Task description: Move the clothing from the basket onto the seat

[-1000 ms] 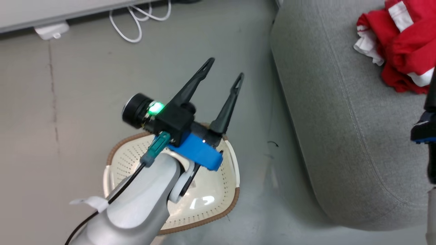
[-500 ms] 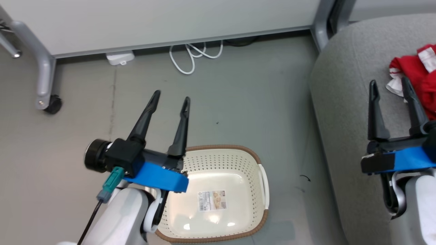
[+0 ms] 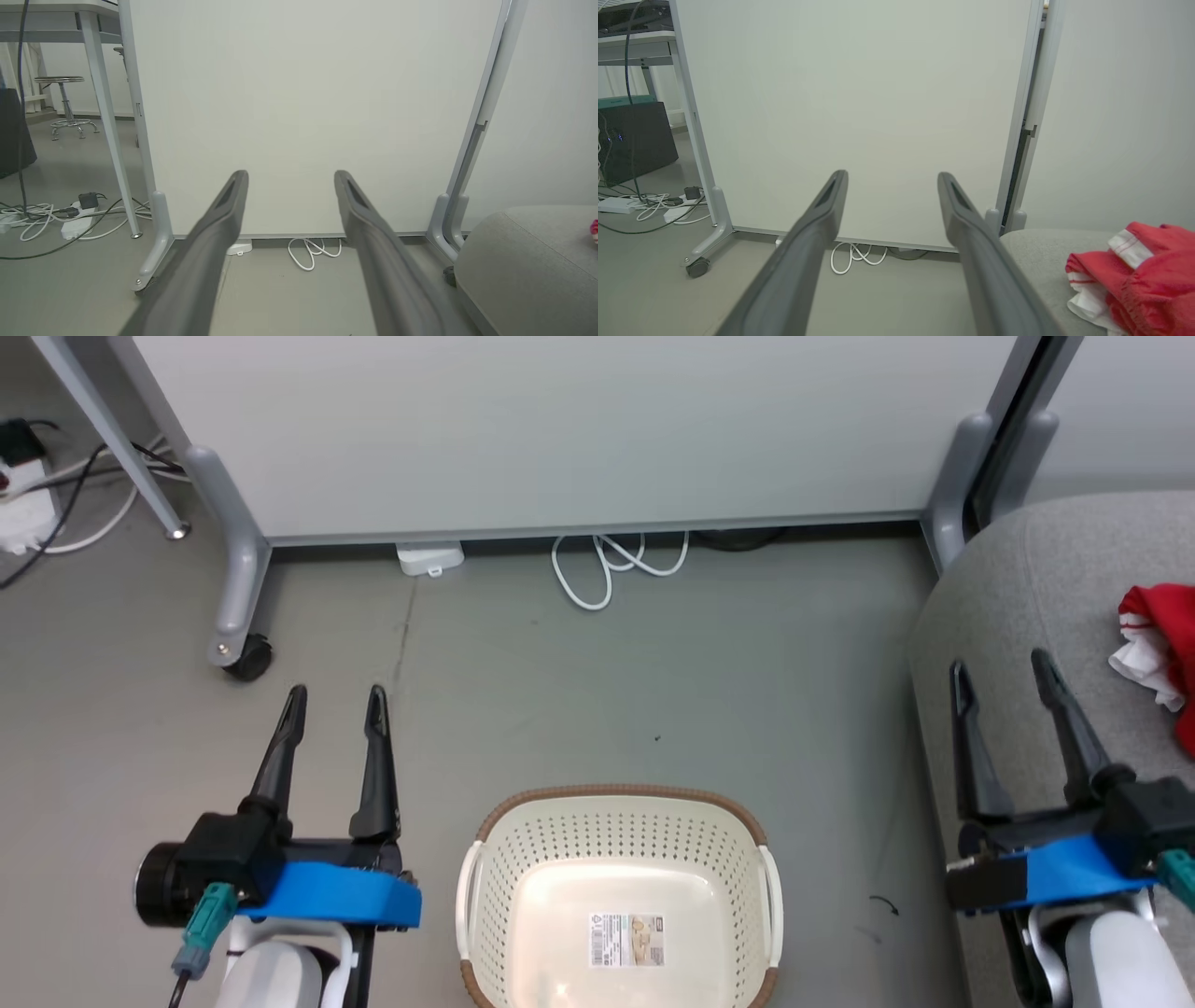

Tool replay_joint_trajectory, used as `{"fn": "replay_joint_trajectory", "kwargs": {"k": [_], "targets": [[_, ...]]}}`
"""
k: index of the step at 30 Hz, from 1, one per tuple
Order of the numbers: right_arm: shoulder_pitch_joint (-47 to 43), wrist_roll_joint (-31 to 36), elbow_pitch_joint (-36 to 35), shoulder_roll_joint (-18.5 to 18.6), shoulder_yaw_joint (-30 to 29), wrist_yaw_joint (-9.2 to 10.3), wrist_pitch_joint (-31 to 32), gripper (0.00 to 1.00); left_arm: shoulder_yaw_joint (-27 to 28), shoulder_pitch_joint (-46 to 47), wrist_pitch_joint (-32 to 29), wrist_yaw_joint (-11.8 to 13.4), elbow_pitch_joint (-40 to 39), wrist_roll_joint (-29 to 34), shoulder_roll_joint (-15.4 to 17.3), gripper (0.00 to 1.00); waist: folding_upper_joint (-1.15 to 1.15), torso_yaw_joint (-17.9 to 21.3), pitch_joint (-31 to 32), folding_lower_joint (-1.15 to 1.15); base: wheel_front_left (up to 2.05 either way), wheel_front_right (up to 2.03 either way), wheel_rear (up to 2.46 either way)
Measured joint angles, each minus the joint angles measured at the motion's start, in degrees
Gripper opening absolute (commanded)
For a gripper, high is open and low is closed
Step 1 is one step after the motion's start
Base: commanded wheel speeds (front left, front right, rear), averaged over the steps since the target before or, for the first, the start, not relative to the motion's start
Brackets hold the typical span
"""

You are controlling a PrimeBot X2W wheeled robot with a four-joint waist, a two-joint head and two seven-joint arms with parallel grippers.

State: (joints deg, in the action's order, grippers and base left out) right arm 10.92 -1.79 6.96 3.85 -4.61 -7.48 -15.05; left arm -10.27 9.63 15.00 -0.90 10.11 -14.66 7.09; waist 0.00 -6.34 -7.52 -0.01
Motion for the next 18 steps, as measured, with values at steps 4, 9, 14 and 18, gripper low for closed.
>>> {"fn": "replay_joint_trajectory", "kwargs": {"k": [4,9,14,18], "targets": [[-3.1,0.3,0.0,-0.4,-0.6,0.00,0.0,1.00,2.3,-2.1,0.0,-1.0,0.2,1.4,-0.9,1.00,0.00,-0.3,1.8,0.00,0.00,0.00,0.00],[-5.5,0.6,0.0,-0.8,-2.0,0.00,0.0,1.00,3.9,-4.2,0.0,-2.0,0.7,2.7,-2.1,1.00,0.00,0.4,3.5,0.00,0.00,0.00,0.00],[-6.9,0.2,-0.1,-0.9,-2.8,0.00,0.0,1.00,5.1,-4.9,0.0,-2.6,1.3,3.6,-2.9,1.00,0.00,1.7,4.3,0.00,0.00,0.00,0.00],[-7.3,-0.4,0.1,-0.9,-3.1,0.00,0.0,1.00,5.7,-5.0,0.0,-3.1,1.5,4.3,-3.3,1.00,0.00,2.6,4.4,0.00,0.00,0.00,0.00]]}}
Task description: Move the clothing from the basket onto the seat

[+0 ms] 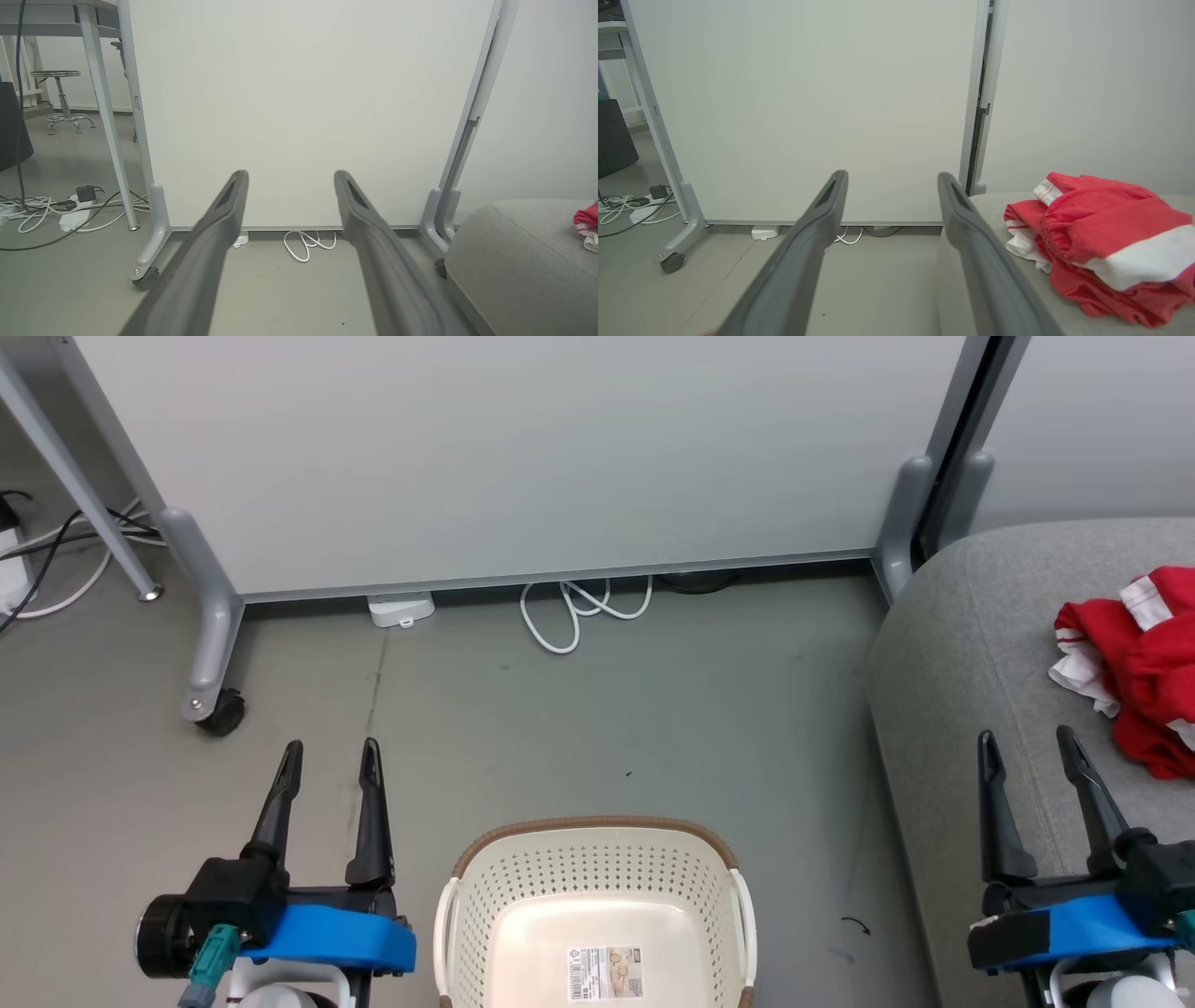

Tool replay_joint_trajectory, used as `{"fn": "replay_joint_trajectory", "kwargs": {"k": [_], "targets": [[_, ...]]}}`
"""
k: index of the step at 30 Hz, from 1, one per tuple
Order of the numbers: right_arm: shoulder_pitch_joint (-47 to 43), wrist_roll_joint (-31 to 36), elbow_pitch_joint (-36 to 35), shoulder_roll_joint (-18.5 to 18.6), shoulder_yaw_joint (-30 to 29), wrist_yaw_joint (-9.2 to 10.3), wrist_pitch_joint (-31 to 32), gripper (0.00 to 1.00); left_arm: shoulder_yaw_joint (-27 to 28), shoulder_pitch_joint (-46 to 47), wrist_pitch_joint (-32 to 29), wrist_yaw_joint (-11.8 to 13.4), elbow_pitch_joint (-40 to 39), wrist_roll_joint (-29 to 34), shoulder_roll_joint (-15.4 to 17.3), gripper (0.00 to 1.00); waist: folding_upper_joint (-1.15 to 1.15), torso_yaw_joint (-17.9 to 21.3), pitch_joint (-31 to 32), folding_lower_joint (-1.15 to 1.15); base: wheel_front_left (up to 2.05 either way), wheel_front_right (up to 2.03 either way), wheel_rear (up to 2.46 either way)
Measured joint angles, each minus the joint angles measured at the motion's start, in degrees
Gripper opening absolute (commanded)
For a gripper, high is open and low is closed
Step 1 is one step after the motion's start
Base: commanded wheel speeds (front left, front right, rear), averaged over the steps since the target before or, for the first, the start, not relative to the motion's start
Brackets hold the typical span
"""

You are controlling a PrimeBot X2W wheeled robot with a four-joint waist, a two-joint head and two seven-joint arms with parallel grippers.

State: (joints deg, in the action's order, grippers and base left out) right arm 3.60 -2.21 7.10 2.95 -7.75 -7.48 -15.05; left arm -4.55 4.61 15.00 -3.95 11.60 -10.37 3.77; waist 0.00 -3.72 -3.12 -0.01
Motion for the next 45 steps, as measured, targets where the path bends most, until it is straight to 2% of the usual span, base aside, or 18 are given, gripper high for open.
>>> {"fn": "replay_joint_trajectory", "kwargs": {"k": [20,21,28,45], "targets": [[0.2,-0.9,0.2,0.0,0.1,0.00,0.0,1.00,1.2,0.0,0.0,-0.9,0.8,2.4,-0.7,1.00,0.00,2.5,-1.1,0.01,0.00,0.00,0.00],[0.2,-0.9,0.2,0.0,0.2,0.00,0.0,0.00,1.2,0.0,0.0,-0.9,0.8,2.4,-0.7,0.00,0.00,2.6,-1.2,0.01,0.00,0.00,0.00],[-0.8,-1.9,3.8,-0.5,0.1,0.00,0.9,0.00,1.2,-2.4,-0.8,-0.9,4.1,1.1,-0.9,0.00,0.00,2.6,-1.1,0.01,0.00,0.00,0.00],[-0.7,-21.4,4.4,-0.5,0.3,0.00,5.4,0.00,3.3,-2.1,-5.4,-1.4,3.9,-17.1,-0.9,0.00,0.00,2.8,-0.6,0.01,0.00,0.00,0.00]]}}
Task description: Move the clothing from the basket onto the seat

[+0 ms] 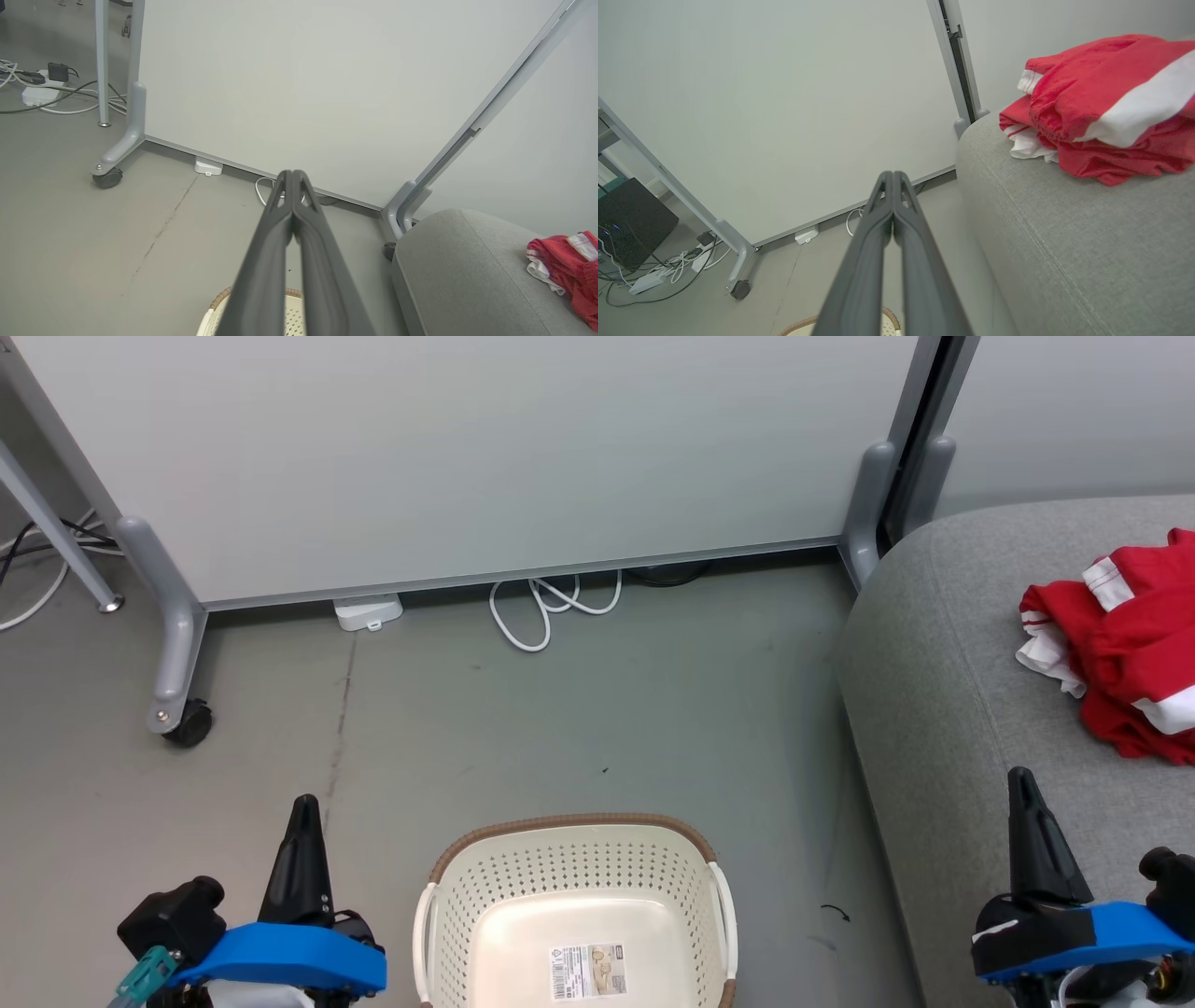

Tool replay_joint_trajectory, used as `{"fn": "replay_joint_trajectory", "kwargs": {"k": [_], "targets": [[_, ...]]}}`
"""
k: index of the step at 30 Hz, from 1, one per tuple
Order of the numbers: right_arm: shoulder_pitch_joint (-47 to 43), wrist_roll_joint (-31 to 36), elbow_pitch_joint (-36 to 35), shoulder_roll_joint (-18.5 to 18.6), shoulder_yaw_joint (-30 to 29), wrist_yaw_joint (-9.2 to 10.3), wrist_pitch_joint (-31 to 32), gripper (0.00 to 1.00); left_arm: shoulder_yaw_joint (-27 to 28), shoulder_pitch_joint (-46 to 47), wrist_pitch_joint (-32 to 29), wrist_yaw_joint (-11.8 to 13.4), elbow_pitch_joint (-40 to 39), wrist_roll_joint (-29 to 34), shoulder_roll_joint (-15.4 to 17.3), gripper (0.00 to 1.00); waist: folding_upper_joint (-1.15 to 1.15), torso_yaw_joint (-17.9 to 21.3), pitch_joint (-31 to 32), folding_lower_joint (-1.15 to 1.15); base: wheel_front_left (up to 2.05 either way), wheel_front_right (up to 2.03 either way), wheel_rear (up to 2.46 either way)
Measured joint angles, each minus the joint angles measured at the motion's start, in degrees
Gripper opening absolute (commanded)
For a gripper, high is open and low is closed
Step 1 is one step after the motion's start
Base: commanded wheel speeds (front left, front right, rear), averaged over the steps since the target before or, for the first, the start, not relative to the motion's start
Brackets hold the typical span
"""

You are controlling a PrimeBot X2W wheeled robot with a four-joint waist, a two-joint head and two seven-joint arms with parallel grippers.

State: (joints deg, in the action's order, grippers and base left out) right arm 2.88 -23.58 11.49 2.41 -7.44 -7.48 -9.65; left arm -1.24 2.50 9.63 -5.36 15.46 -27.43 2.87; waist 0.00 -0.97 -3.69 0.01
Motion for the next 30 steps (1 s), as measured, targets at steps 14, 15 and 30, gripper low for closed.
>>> {"fn": "replay_joint_trajectory", "kwargs": {"k": [14,15,30], "targets": [[0.2,-13.3,0.4,0.0,0.2,0.01,3.1,0.00,1.4,0.3,-3.1,-0.3,-0.2,-12.6,0.0,0.00,0.00,0.1,0.5,0.00,0.00,0.00,0.00],[0.2,-14.3,0.5,0.0,0.2,0.01,3.2,0.00,1.5,0.3,-3.3,-0.3,-0.2,-13.5,0.0,0.00,0.00,0.1,0.5,0.00,0.00,0.00,0.00],[0.8,-26.3,0.9,0.0,0.4,0.01,6.1,0.00,2.8,1.2,-6.1,-0.7,-0.5,-24.9,0.0,0.00,0.00,0.3,1.0,0.00,0.00,0.00,0.00]]}}
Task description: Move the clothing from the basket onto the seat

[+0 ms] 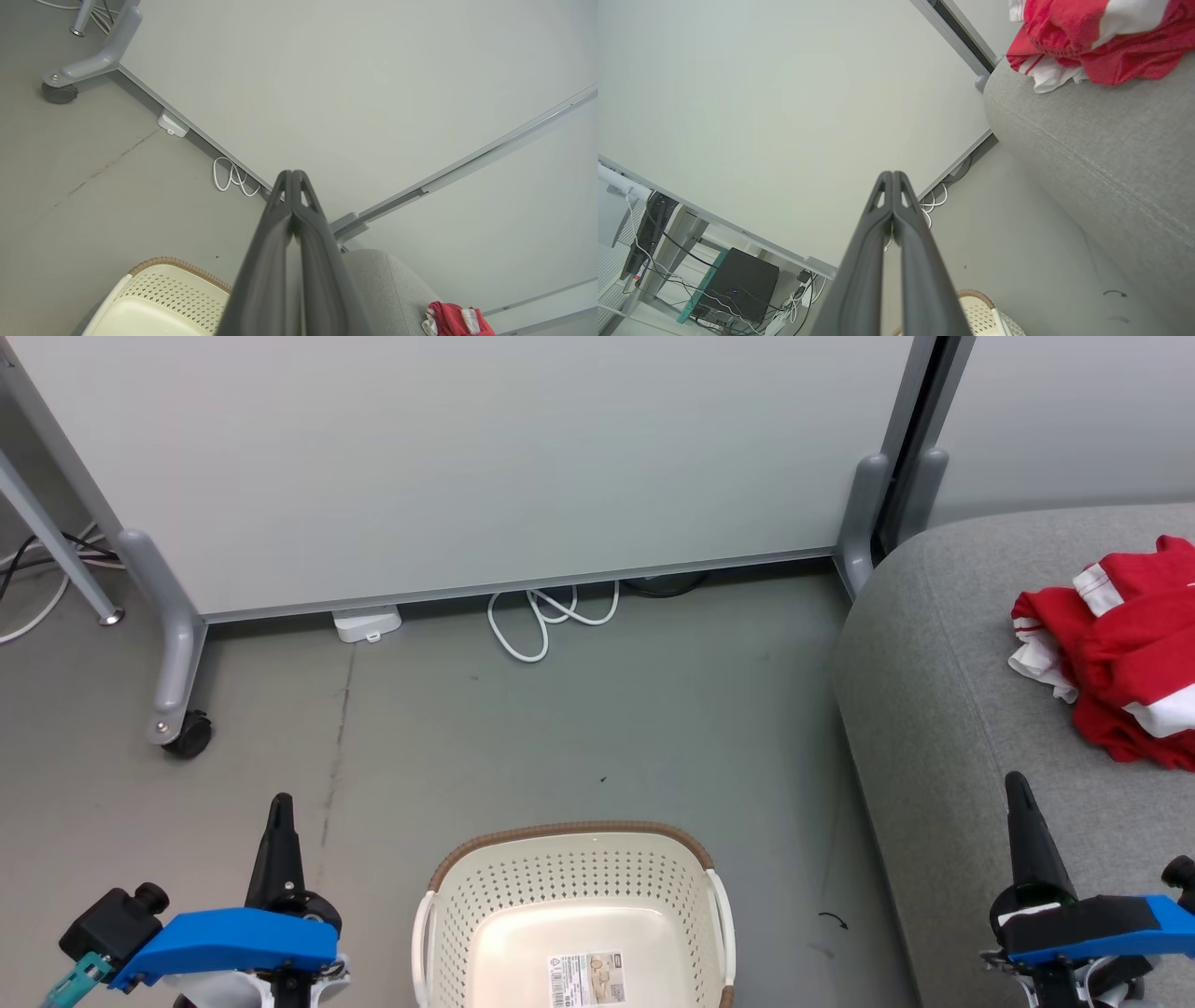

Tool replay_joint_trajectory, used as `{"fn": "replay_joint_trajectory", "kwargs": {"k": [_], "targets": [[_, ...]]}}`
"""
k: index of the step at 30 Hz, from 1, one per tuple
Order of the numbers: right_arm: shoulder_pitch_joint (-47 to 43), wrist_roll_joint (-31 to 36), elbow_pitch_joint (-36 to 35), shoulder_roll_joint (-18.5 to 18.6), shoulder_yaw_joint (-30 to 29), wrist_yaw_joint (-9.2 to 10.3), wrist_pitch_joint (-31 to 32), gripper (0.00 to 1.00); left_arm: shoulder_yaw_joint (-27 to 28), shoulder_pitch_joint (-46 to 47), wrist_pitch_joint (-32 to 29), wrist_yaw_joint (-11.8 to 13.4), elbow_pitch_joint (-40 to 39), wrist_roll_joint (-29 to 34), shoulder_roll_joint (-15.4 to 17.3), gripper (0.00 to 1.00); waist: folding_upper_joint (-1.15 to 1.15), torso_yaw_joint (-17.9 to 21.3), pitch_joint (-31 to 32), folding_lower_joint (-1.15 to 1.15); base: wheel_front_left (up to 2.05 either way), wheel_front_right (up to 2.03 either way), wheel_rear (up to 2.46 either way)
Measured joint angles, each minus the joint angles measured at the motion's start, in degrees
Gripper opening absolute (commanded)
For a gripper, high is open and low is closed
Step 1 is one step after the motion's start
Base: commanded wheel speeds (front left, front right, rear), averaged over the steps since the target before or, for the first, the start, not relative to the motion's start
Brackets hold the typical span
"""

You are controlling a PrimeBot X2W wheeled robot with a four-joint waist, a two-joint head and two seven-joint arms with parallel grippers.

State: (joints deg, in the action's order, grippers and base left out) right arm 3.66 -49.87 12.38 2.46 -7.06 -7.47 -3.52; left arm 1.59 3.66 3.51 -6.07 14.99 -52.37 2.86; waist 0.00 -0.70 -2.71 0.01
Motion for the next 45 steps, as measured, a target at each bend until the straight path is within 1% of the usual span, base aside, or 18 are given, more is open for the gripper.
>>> {"fn": "replay_joint_trajectory", "kwargs": {"k": [19,45], "targets": [[0.7,-13.2,0.5,0.0,0.1,0.00,3.1,0.00,1.5,0.7,-3.0,-0.5,-0.3,-12.3,0.0,0.00,0.00,0.2,0.6,0.00,0.00,0.00,0.00],[1.4,-27.7,1.1,0.1,0.3,0.00,6.6,0.00,3.2,1.4,-6.5,-0.8,-0.5,-26.1,0.0,0.00,0.00,0.4,1.5,0.00,0.00,0.00,0.00]]}}
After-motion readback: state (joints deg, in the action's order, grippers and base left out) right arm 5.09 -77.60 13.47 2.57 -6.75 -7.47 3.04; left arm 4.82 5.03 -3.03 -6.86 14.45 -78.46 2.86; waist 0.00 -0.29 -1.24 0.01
